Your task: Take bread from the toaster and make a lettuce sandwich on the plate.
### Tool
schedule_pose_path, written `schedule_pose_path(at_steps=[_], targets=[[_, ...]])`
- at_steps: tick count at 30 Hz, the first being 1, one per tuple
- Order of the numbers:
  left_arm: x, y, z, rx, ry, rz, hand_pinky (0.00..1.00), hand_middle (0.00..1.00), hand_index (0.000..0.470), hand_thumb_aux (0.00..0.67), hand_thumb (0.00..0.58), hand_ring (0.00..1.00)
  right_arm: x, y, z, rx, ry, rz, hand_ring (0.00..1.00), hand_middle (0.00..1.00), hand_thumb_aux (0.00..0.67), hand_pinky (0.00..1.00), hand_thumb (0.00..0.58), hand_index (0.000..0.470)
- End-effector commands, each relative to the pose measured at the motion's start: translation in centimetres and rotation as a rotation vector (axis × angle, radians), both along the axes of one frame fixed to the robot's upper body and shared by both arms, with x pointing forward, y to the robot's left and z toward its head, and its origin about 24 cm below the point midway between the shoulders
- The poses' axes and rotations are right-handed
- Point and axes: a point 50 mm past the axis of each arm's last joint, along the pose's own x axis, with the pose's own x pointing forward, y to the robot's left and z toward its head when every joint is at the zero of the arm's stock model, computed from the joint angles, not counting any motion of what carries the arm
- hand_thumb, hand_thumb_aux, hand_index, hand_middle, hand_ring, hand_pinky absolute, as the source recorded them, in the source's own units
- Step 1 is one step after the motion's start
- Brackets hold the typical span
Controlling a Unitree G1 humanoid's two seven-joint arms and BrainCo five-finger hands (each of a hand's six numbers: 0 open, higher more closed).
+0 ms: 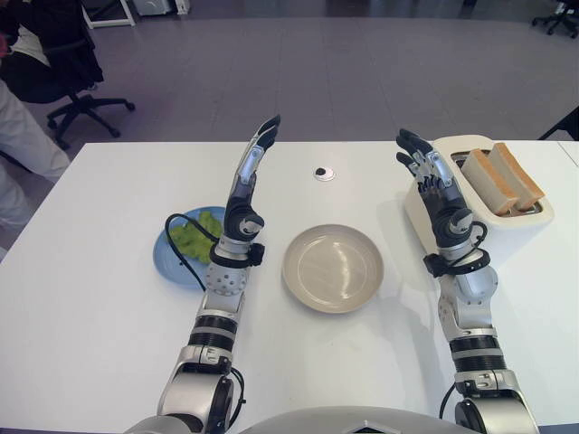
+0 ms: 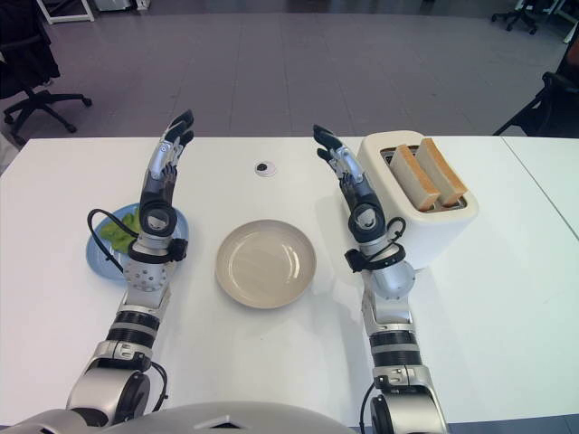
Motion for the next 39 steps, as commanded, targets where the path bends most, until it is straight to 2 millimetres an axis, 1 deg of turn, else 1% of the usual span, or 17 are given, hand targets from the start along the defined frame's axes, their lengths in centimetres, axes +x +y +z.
schedule_pose_path(at_steps=[1,16,17,19,20,22,24,27,30,32,34,36,39], targets=[[0.0,0.2,-0.2,0.015,0.004,0.009,0.0,0.0,0.0,0.0,0.0,0.0,0.5,0.2,0.1,-0.021,-0.008,0.005,0.0,0.0,0.0,0.0,0.0,0.0],[0.0,0.1,-0.4,0.008,0.005,0.011,0.0,0.0,0.0,0.0,0.0,0.0,0.9,0.0,0.5,-0.058,-0.032,-0.014,0.0,0.0,0.0,0.0,0.0,0.0],[0.0,0.1,-0.4,0.009,0.005,0.011,0.0,0.0,0.0,0.0,0.0,0.0,0.8,-0.1,0.6,-0.061,-0.04,-0.022,0.0,0.0,0.0,0.0,0.0,0.0],[0.0,0.1,-0.4,0.011,0.003,0.015,0.0,0.0,0.0,0.0,0.0,0.0,0.5,-0.8,1.6,-0.053,-0.084,-0.048,0.0,0.0,0.0,0.0,0.0,0.0],[0.0,0.3,-0.4,0.011,0.001,0.019,0.0,0.0,0.0,0.0,0.0,0.0,0.3,-1.6,2.6,-0.045,-0.126,-0.081,0.0,0.0,0.0,0.0,0.0,0.0],[0.0,0.6,-0.3,0.011,-0.002,0.032,0.0,0.0,0.0,0.0,0.0,0.0,-0.4,-4.3,4.9,-0.047,-0.216,-0.194,0.0,0.0,0.0,0.0,0.0,0.0],[-0.1,0.8,-0.4,0.011,-0.002,0.044,0.0,0.0,0.0,0.0,0.0,0.0,-1.0,-7.1,6.3,-0.121,-0.273,-0.348,0.0,0.0,0.0,0.0,0.0,0.0],[-0.1,1.1,-0.6,0.009,0.001,0.058,0.0,0.0,0.0,0.0,0.0,0.0,-1.7,-10.7,7.4,-0.26,-0.299,-0.561,0.0,0.0,0.0,0.0,0.0,0.0],[-0.2,1.4,-0.7,0.009,0.002,0.075,0.0,0.0,0.0,0.0,0.0,0.0,-1.6,-14.2,7.7,-0.44,-0.256,-0.786,0.0,0.0,0.0,0.0,0.0,0.0],[-0.2,1.5,-0.8,0.007,0.002,0.08,0.0,0.0,0.0,0.0,0.0,0.0,-1.3,-16.3,6.9,-0.556,-0.165,-0.892,0.0,0.0,0.0,0.0,0.0,0.0],[-0.1,1.5,-0.8,0.007,0.002,0.084,0.0,0.0,0.0,0.0,0.0,0.0,-0.7,-18.0,4.9,-0.689,-0.026,-0.938,0.0,0.0,0.0,0.0,0.0,0.0],[-0.1,1.5,-0.8,0.007,0.003,0.087,0.0,0.0,0.0,0.0,0.0,0.0,-0.2,-18.6,3.3,-0.774,0.05,-0.938,0.0,0.0,0.0,0.0,0.0,0.0],[0.0,1.6,-0.8,0.01,0.002,0.09,0.0,0.0,0.0,0.0,0.0,0.0,0.3,-18.7,1.2,-0.846,0.143,-0.899,0.0,0.0,0.0,0.0,0.0,0.0]])
